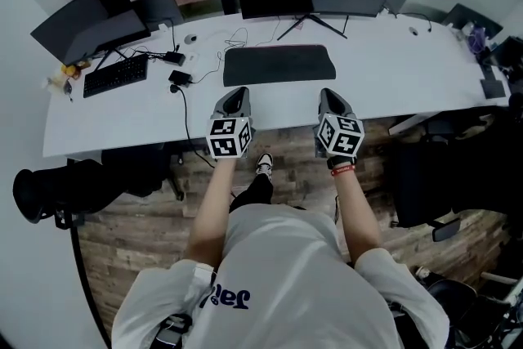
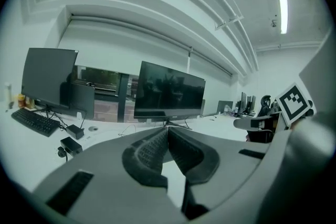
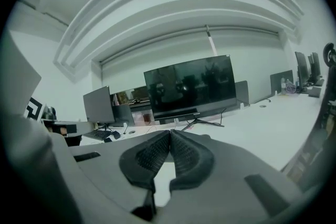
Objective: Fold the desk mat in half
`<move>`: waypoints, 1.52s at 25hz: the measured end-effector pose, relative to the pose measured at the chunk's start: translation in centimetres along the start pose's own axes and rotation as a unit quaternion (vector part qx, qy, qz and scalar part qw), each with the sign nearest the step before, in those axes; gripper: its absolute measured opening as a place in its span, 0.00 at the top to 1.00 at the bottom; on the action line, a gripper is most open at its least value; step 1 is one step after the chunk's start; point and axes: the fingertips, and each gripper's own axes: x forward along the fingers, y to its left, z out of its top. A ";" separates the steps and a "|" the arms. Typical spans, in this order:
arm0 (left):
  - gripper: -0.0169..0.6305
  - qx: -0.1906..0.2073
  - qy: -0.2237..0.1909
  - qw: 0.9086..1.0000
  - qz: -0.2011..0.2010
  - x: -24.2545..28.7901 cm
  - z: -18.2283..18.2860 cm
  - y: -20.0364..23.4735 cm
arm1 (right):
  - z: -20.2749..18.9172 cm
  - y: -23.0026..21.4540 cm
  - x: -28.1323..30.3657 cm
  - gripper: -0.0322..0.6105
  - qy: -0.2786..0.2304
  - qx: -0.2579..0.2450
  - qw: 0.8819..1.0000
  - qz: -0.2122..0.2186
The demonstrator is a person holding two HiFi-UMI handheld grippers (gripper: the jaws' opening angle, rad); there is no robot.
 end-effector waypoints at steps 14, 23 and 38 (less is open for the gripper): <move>0.94 0.037 -0.019 0.999 0.004 -5.0 -0.4 -2.1 | -0.6 2.1 -6.3 0.93 -0.025 -0.029 0.999 0.002; 0.94 0.039 -0.022 0.999 0.000 -6.2 -0.5 -2.8 | -0.5 2.3 -7.9 0.93 -0.035 -0.038 0.999 -0.004; 0.94 0.036 -0.021 0.999 -0.002 -7.0 -1.1 -2.4 | -0.9 3.8 -8.7 0.93 -0.033 -0.065 0.997 0.007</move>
